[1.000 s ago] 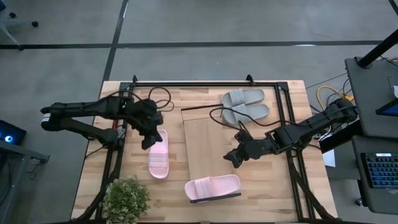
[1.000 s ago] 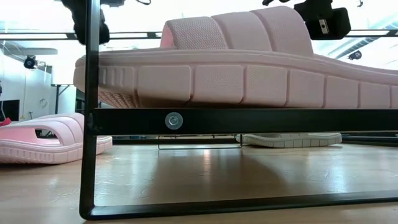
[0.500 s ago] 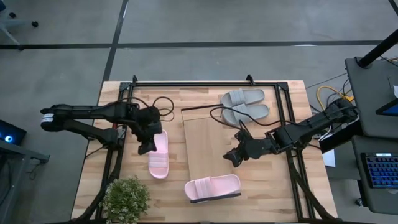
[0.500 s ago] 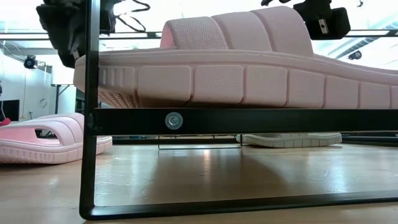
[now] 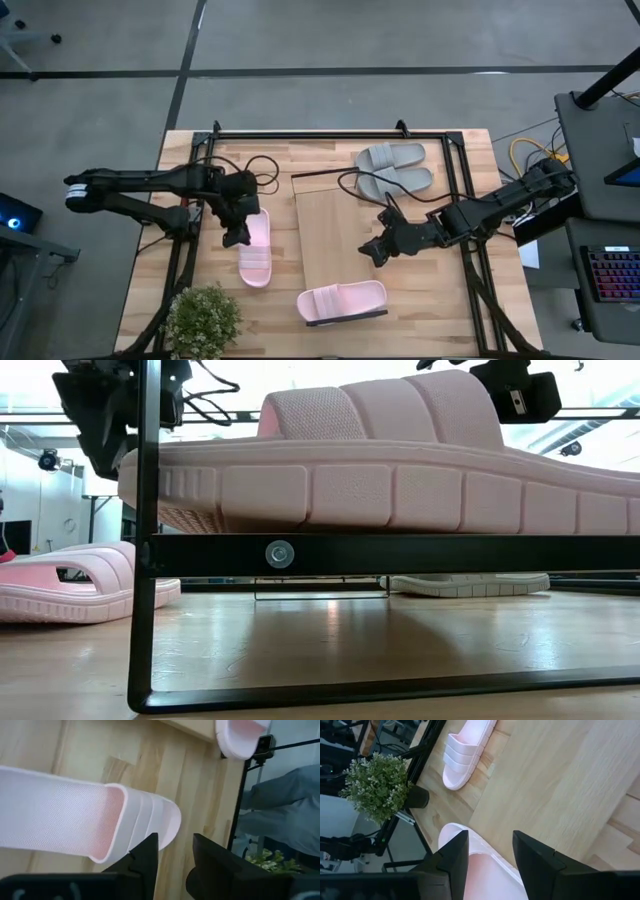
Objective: Pick and place slides into the shelf
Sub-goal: Put the pink slide on the shelf
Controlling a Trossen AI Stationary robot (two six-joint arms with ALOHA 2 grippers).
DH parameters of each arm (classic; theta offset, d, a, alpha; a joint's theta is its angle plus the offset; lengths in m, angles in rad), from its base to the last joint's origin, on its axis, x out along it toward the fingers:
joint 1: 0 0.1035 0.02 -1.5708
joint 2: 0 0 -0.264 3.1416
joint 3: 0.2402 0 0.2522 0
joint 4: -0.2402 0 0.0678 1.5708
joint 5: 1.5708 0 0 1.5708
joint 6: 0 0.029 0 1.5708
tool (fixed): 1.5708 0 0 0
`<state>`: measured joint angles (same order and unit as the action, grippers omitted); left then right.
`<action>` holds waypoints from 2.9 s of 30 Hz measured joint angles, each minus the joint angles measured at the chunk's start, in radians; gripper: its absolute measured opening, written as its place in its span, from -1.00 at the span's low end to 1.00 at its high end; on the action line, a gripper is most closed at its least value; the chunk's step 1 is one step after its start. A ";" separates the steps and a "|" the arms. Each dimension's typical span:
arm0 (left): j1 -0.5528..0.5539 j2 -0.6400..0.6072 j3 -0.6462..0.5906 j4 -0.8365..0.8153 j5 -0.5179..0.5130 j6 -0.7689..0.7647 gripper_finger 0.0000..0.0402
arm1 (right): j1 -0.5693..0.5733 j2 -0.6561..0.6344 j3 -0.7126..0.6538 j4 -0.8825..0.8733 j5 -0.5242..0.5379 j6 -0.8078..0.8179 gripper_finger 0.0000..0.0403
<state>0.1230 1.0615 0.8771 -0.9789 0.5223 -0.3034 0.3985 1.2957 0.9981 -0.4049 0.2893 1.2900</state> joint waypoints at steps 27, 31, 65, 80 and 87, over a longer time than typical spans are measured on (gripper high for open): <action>0.000 0.067 -0.164 0.127 -0.022 0.004 -0.46 | 0.000 0.000 0.000 0.051 0.008 0.026 -0.32; 0.000 0.101 -0.164 0.138 -0.022 0.030 -0.46 | 0.000 0.000 0.000 0.063 0.008 0.030 -0.34; 0.000 0.241 -0.165 0.188 0.056 0.157 -0.46 | 0.000 0.000 0.000 0.103 0.000 0.038 -0.34; 0.002 0.271 -0.169 0.201 0.108 0.182 -0.46 | 0.000 0.000 0.000 0.130 -0.001 0.045 -0.34; 0.001 0.301 -0.169 0.212 0.155 0.181 -0.46 | 0.000 0.000 0.000 0.128 -0.001 0.044 -0.36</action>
<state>0.1242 1.3624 0.7082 -0.7673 0.6776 -0.1225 0.3988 1.2953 0.9981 -0.2771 0.2886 1.3343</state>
